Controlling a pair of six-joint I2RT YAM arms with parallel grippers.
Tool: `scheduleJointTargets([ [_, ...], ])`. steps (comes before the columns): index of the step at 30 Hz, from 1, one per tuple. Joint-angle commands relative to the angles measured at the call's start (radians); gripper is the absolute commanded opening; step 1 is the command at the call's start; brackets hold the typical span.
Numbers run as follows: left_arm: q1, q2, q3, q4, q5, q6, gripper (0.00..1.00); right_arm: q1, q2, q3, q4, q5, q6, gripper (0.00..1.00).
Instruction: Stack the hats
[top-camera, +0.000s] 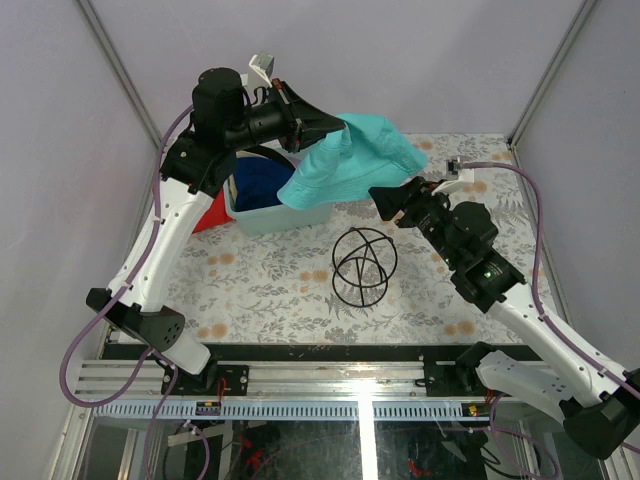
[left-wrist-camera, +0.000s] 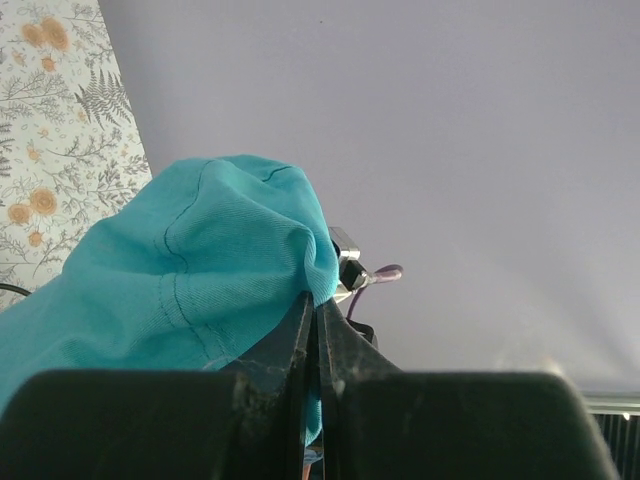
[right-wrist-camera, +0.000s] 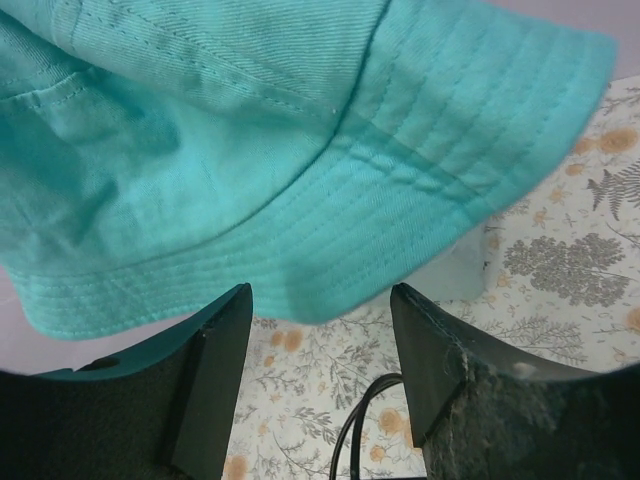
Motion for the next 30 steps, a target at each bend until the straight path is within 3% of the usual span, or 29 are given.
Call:
scheduleJointTargets([
  [1, -0.009, -0.037, -0.022, 0.098, 0.017, -0.025, 0.0, -0.006, 0.036, 0.04, 0.132, -0.045, 0.042, 0.64],
  [8, -0.009, -0.043, -0.033, 0.108, 0.026, -0.037, 0.0, -0.006, 0.074, 0.054, 0.181, -0.04, 0.051, 0.6],
  [21, -0.008, -0.06, -0.106, 0.118, 0.017, -0.018, 0.0, -0.007, 0.051, 0.066, 0.151, -0.009, 0.08, 0.08],
  [30, -0.007, -0.055, -0.152, 0.015, -0.031, 0.138, 0.0, -0.007, -0.045, 0.103, -0.028, -0.009, 0.137, 0.0],
])
